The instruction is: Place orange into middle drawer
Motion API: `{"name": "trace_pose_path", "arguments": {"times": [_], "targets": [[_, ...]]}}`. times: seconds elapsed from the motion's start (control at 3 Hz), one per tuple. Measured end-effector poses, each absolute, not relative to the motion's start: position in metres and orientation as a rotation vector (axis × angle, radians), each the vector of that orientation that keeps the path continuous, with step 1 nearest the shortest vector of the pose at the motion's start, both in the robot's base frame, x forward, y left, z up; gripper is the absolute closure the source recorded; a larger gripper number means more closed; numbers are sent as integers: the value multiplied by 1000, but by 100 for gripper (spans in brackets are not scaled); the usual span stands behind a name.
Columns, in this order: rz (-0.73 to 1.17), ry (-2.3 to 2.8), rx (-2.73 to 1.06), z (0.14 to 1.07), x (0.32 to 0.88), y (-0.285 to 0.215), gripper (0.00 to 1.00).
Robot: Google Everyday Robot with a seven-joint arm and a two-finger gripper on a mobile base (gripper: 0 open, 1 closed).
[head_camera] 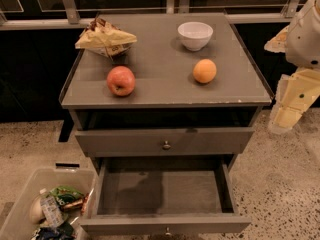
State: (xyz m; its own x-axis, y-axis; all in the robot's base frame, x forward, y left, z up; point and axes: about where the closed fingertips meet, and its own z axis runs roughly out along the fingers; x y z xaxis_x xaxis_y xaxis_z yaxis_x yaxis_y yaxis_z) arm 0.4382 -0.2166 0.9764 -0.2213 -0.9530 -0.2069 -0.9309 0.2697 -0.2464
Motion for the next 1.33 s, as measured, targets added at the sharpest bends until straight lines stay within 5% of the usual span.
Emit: {"name": "trace_pose_path", "arguments": {"times": [0.67,1.33], "targets": [[-16,2257,-1688,962,461,-223,0],[393,2139,-1657,909,521,-225,0]]}}
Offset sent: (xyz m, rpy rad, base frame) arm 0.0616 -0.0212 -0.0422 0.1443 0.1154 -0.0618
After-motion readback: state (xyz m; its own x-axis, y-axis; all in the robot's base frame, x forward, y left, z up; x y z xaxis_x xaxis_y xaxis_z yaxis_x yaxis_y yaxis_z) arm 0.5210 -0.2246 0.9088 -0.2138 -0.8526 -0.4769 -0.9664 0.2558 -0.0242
